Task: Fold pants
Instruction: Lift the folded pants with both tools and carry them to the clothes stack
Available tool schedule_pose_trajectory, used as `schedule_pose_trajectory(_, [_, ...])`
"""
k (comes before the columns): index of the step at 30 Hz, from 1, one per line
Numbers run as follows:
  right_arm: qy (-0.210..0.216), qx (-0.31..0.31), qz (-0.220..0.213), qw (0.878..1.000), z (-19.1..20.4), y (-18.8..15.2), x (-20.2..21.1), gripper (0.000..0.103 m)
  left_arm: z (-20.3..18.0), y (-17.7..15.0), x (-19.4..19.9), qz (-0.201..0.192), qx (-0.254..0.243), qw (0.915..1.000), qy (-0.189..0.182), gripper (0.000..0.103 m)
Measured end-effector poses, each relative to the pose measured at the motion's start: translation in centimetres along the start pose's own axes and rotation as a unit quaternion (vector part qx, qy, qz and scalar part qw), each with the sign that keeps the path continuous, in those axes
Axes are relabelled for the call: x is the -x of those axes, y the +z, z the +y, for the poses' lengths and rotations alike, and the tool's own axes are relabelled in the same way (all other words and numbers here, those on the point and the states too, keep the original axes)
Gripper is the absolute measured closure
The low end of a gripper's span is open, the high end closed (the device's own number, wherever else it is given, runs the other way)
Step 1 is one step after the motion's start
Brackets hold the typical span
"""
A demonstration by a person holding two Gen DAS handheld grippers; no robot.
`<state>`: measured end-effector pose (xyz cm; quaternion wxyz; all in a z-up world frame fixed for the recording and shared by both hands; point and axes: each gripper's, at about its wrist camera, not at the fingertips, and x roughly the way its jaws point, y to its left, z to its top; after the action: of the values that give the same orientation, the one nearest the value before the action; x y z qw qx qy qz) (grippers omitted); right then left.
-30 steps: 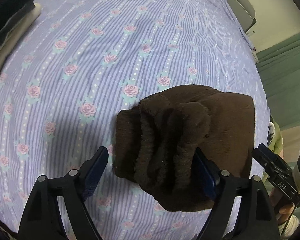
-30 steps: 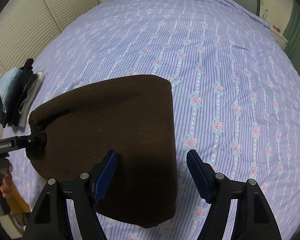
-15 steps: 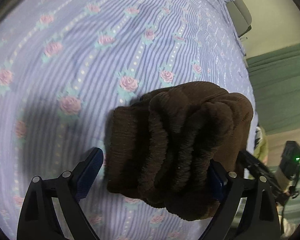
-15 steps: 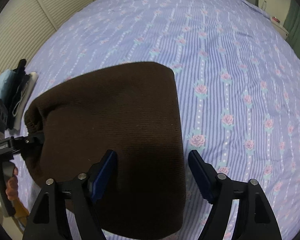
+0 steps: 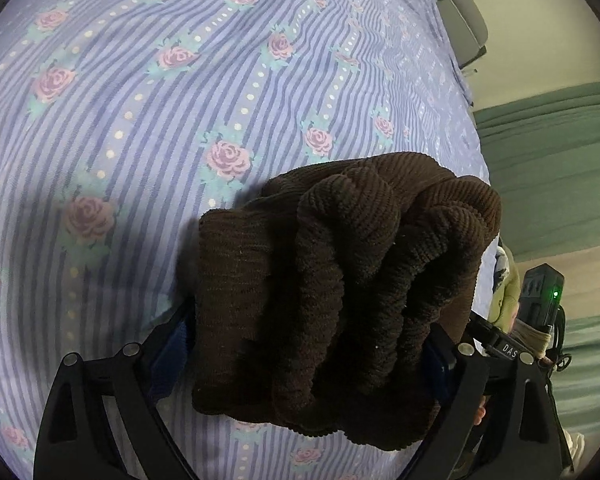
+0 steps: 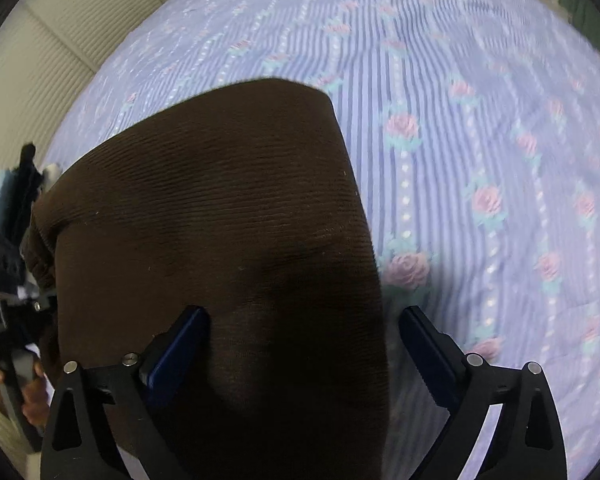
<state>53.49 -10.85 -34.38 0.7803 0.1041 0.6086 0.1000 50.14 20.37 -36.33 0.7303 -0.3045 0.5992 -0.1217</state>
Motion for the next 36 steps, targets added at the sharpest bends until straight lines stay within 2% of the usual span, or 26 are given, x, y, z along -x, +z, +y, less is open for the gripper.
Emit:
schedule_pose_trajectory(1, [0.009,-0.010,0.005,1.000,-0.2,0.1,-0.1,0.007,-0.4,-0.1,0.1,-0.003,0.002,1.0000,0.004,0.014])
schedule_pose_trajectory(3, [0.033,-0.018,0.013,0.999,-0.1,0.1,0.0,0.025,-1.5,-0.3,0.4,-0.010,0.005,0.9998,0.017,0.020])
schedule_pose_trajectory(5, [0.036,-0.018,0.014,0.999,0.1,0.0,0.4,0.032,-2.0,-0.5,0.9,-0.014,0.010,0.9996,0.022,0.026])
schedule_pose_trajectory(9, [0.026,0.004,0.003,1.000,1.6,-0.3,2.0,0.052,-2.9,-0.9,1.9,-0.023,0.019,0.9988,0.038,0.044])
schedule_pose_trajectory(10, [0.021,0.009,0.000,1.000,1.9,-0.3,2.4,0.054,-3.4,-1.1,2.4,-0.026,0.017,0.9989,0.036,0.054])
schedule_pose_trajectory(12, [0.012,0.020,-0.011,1.000,2.9,-0.5,3.6,0.060,-4.1,-1.1,2.8,-0.032,0.013,0.9984,0.046,0.055])
schedule_pose_trajectory(16, [-0.002,0.040,-0.026,0.999,4.4,-0.8,5.3,0.064,-5.4,-1.7,3.6,-0.040,0.003,0.9970,0.066,0.059])
schedule_pose_trajectory(23, [0.005,0.067,-0.059,0.996,5.9,-0.7,8.9,0.067,-7.1,-3.3,6.6,-0.072,-0.006,0.9947,0.073,0.063])
schedule_pose_trajectory(32, [0.024,0.093,-0.112,0.989,6.8,-3.9,17.3,0.067,-11.8,-7.9,13.5,-0.134,-0.023,0.9884,0.068,0.063])
schedule_pose_trajectory(36, [0.039,0.095,-0.128,0.986,7.8,-5.4,21.5,0.067,-13.7,-10.0,17.4,-0.173,-0.024,0.9823,0.067,0.063])
